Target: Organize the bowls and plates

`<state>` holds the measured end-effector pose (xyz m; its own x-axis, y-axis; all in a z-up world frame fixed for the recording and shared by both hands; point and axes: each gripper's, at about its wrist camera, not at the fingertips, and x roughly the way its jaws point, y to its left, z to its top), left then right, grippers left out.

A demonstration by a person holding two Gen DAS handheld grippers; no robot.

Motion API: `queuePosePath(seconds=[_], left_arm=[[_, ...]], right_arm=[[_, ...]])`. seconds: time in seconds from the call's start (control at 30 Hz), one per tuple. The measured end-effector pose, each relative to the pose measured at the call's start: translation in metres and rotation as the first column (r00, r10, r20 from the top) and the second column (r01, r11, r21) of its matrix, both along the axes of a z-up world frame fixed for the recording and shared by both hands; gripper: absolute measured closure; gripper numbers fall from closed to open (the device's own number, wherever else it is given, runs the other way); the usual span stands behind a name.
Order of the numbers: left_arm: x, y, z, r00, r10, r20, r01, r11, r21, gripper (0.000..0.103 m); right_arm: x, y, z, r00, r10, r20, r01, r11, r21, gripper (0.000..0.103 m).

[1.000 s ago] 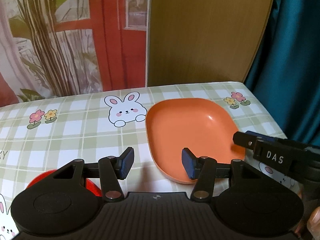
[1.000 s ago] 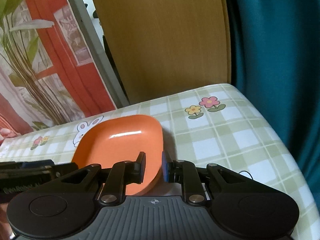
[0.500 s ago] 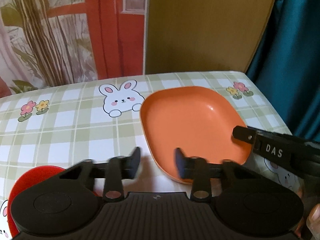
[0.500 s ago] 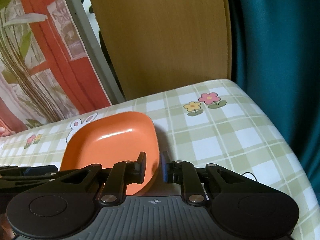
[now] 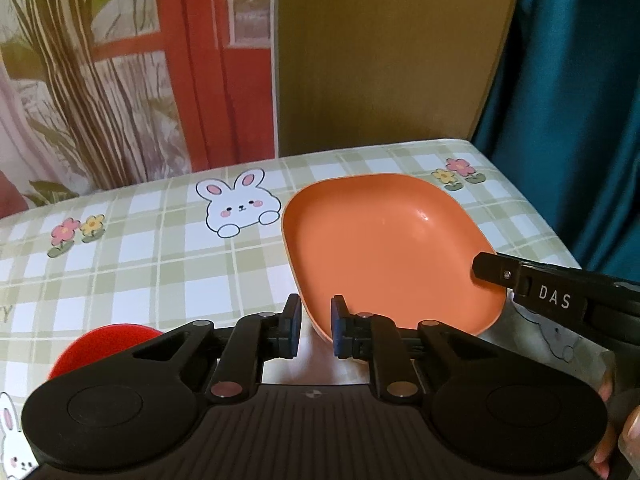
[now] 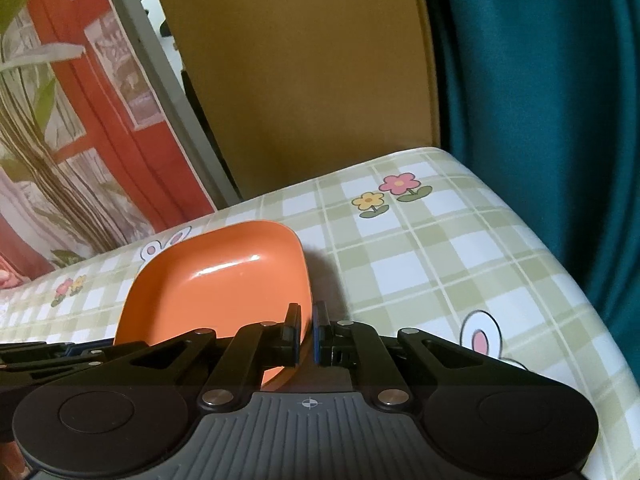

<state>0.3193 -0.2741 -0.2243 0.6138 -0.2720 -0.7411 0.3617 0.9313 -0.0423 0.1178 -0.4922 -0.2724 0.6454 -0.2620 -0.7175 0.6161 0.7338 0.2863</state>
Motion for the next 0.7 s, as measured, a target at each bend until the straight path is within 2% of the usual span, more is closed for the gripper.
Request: queuePosePath(seconds=[0.7], left_arm=[[-0.057, 0.041, 0.067, 0.995, 0.026, 0.096, -0.021, 0.998, -0.056, 0.086]], right_arm=[[-0.04, 0.056, 0.078, 0.995, -0.007, 0.098, 0.009, 1.0, -0.021, 0.096]])
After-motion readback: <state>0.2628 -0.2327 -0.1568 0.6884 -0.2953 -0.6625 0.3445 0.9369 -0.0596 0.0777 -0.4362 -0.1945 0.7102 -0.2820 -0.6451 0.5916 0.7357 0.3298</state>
